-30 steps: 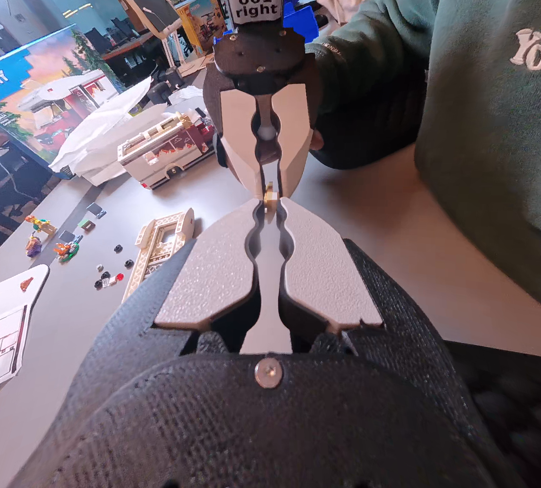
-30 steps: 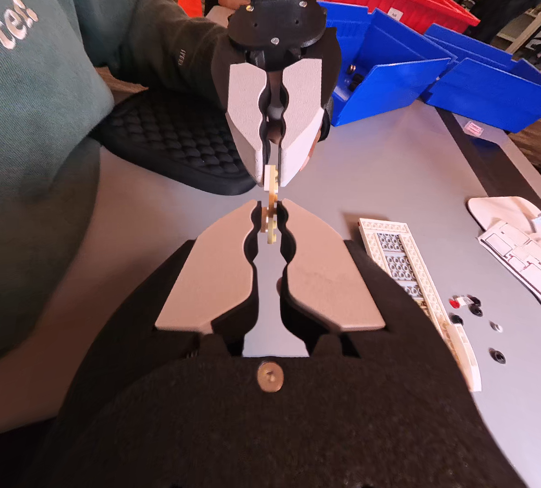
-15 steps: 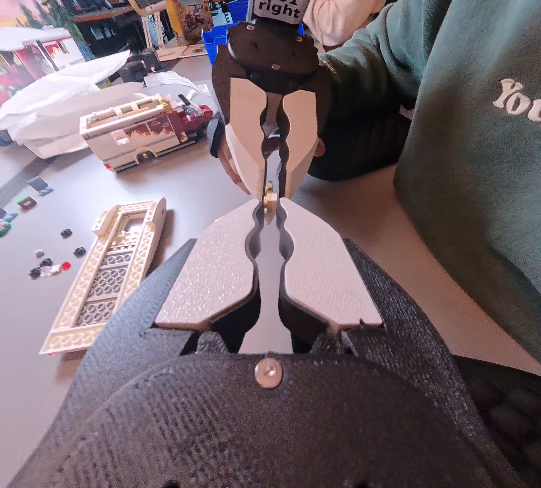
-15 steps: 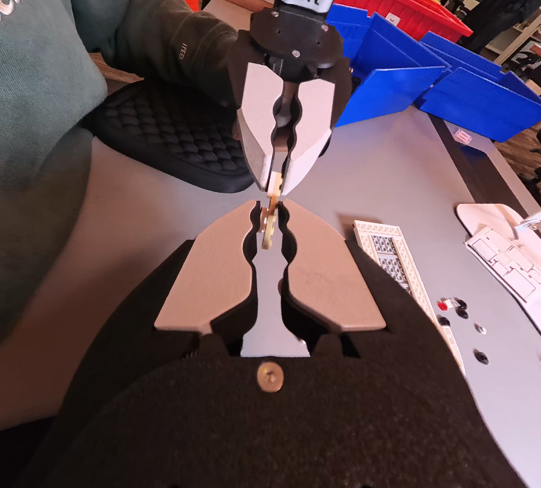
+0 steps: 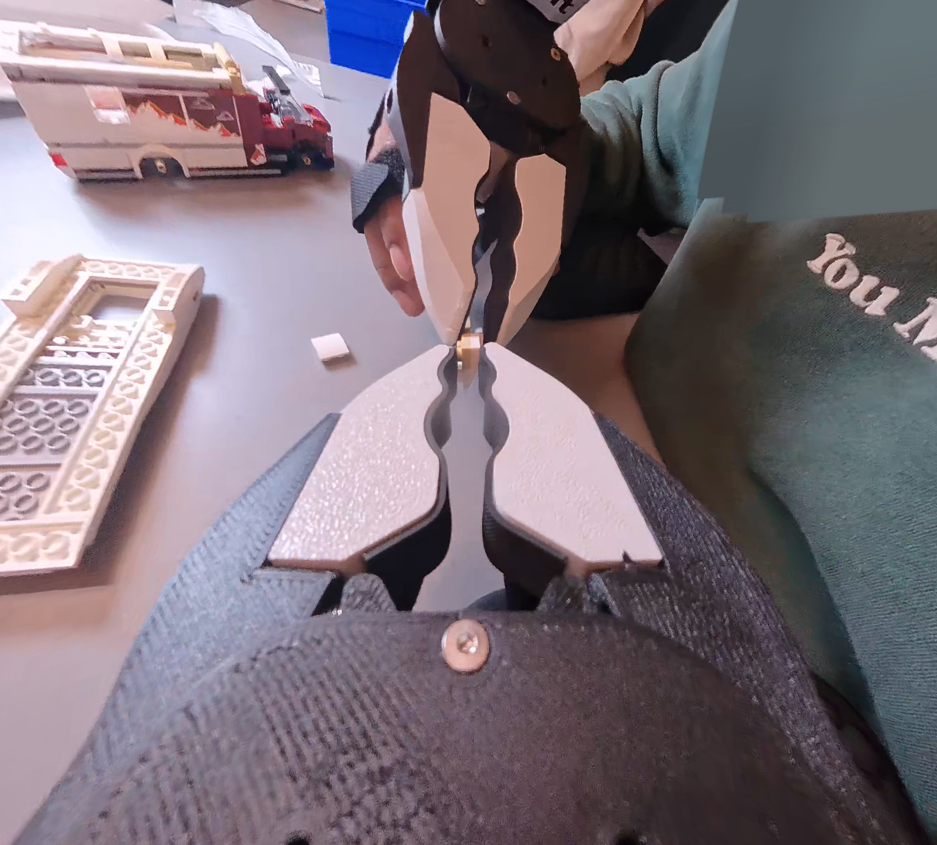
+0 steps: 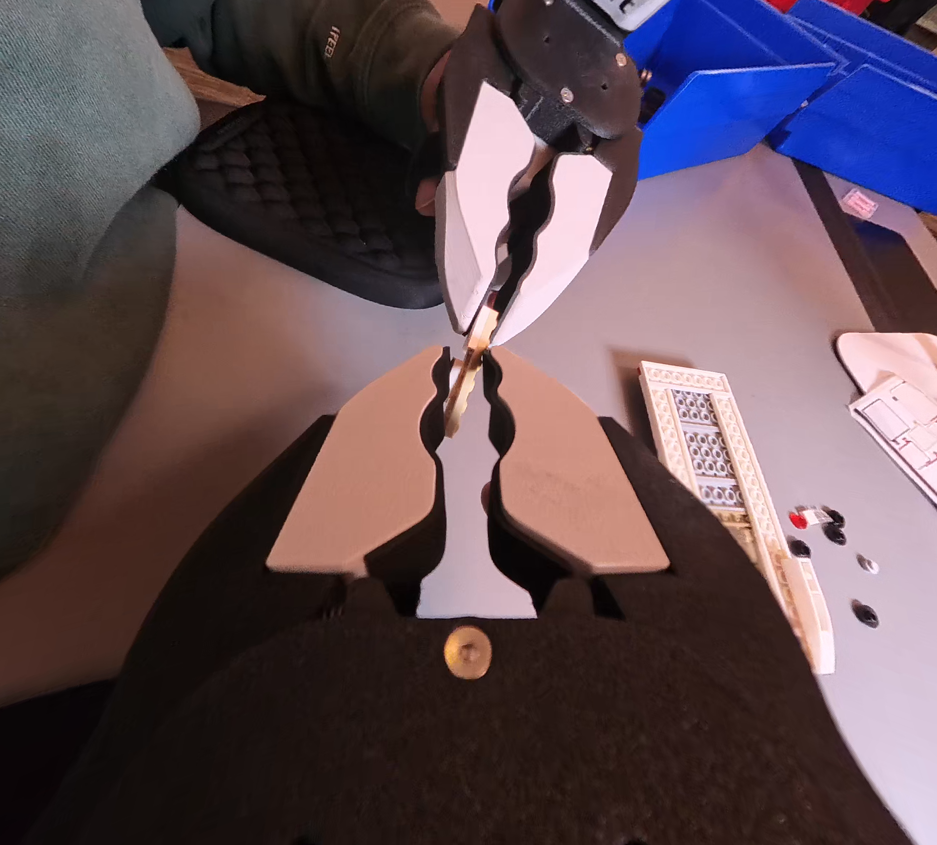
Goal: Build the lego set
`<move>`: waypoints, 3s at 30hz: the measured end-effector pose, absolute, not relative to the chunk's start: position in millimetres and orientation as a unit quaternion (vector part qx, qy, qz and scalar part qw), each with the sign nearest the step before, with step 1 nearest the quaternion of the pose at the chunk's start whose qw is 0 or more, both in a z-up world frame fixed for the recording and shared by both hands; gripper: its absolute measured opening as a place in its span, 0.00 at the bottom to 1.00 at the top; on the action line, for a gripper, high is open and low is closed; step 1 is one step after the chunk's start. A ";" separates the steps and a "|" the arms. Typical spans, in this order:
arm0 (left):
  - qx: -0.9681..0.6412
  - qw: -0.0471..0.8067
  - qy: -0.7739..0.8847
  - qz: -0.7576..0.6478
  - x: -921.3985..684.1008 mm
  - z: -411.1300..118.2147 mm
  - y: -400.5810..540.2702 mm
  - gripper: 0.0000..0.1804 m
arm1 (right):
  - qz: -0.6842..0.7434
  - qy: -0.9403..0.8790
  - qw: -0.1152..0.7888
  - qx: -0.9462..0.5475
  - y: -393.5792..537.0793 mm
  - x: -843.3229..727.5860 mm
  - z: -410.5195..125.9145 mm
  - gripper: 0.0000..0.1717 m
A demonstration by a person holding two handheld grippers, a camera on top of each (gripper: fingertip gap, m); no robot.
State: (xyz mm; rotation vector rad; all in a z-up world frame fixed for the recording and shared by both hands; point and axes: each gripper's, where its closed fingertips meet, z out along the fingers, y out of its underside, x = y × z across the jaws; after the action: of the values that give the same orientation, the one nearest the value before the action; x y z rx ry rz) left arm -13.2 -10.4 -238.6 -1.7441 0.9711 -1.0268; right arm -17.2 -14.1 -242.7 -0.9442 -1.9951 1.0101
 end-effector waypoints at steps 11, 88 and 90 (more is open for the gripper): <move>-0.721 0.373 0.331 -0.481 -10.9 -241.2 -11.7 0.04 | 0.413 -0.767 0.316 -0.376 -15.1 -15.2 -245.8 0.07; -0.623 0.401 -0.062 -0.669 -40.8 -204.0 40.9 0.04 | 0.673 -0.388 0.087 -0.623 38.1 -39.1 -210.5 0.14; -0.627 0.412 -0.050 -0.659 -40.0 -203.0 39.6 0.04 | 0.677 -0.390 0.088 -0.618 37.0 -38.9 -209.2 0.09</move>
State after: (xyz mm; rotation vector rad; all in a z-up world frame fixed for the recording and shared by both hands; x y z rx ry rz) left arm -40.0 39.6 -203.0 -1.5773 -0.1267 -1.6570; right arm -38.9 37.0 -209.2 -1.8400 -1.1595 2.0145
